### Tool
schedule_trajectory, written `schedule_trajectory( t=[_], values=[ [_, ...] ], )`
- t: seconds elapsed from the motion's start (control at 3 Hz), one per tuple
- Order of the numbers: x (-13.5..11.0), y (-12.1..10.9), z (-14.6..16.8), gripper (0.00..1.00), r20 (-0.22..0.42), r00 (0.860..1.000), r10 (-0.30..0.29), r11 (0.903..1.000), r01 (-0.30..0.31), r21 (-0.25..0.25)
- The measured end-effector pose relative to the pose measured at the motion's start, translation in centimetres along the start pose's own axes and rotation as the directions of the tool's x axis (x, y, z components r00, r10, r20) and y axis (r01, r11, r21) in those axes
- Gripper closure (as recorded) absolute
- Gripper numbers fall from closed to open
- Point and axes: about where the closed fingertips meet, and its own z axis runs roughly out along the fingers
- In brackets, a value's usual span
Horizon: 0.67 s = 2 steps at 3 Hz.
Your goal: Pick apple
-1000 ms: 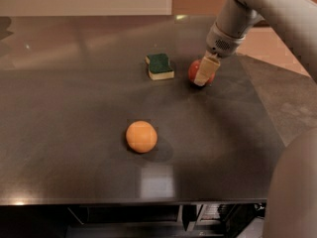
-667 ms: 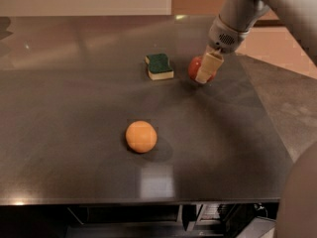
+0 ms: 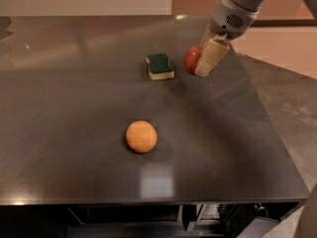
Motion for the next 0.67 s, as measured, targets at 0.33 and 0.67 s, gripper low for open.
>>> schedule_trajectory(
  t=[0.33,0.67],
  values=[
    [-1.44,1.56,-1.65,1.00,0.032,0.998,-0.048,0.9988,0.048,-0.004],
    [-1.74,0.99,-1.37,1.00,0.041,0.998,-0.046,0.9989,0.045,0.012]
  ],
)
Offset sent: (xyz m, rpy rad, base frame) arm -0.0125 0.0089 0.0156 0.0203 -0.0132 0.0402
